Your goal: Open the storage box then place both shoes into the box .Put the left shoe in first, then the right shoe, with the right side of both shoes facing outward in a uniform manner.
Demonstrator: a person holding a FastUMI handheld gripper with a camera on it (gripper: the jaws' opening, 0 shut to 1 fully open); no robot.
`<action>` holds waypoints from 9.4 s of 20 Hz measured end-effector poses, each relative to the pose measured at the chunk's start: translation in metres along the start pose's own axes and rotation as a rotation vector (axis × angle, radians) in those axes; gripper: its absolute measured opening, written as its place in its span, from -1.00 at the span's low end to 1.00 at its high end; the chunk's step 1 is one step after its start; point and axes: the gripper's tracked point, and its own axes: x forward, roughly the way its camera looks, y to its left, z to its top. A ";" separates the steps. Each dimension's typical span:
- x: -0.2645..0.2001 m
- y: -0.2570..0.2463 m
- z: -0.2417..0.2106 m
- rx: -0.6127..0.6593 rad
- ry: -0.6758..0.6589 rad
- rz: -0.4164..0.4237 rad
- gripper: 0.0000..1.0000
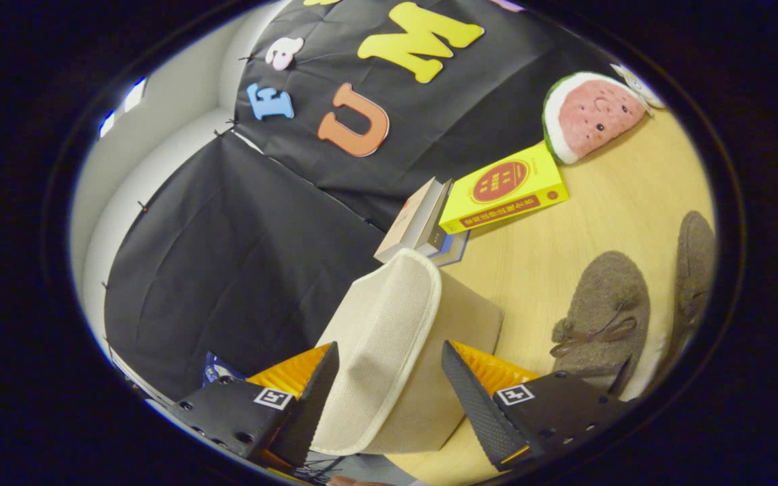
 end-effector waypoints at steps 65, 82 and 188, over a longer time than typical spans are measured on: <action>0.001 0.118 0.029 -0.358 -0.116 -0.378 0.89; -0.124 -0.116 -0.005 -0.159 0.183 -0.825 0.38; -0.208 -0.204 0.015 -0.038 0.201 -1.046 -0.99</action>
